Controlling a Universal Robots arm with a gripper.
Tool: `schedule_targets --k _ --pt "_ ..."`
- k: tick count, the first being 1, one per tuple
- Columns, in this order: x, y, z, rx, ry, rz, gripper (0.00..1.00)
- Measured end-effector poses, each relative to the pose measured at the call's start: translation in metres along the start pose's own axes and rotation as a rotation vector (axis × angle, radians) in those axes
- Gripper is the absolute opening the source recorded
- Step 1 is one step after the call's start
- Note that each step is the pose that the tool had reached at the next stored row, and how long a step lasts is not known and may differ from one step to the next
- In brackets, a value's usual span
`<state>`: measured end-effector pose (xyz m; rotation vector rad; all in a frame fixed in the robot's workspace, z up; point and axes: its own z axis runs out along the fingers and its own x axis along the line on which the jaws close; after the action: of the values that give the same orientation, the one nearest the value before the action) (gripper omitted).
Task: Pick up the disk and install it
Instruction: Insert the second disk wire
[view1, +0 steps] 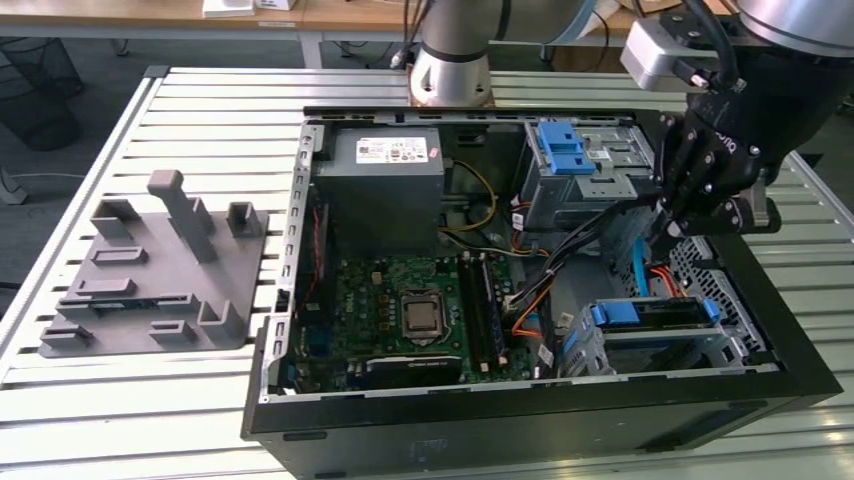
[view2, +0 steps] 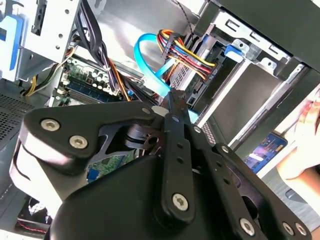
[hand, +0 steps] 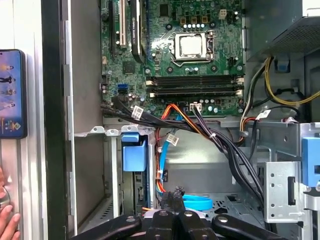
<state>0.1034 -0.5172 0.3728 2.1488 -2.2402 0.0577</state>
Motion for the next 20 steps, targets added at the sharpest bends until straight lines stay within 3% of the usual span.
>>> schedule_targets --k 2,4,7,8,13,14,16,20 --pt "0.0000 0.0000 0.0002 0.0002 0.0033 0.000 0.11" --pt "0.0000 0.0000 0.0002 0.0009 0.0134 0.000 0.11" --pt "0.0000 0.0000 0.0008 0.0037 0.0445 0.000 0.11" --pt "0.0000 0.0000 0.0010 0.0048 0.0554 0.000 0.18" --pt "-0.0001 0.0000 0.0030 0.0109 0.1015 0.001 0.18" --pt "-0.0001 0.0000 0.0037 0.0123 0.1076 0.001 0.18" --pt "-0.0002 0.0000 0.0047 0.0142 0.1151 0.001 0.18" --pt "-0.0003 0.0000 0.0060 0.0153 0.1191 0.001 0.19"
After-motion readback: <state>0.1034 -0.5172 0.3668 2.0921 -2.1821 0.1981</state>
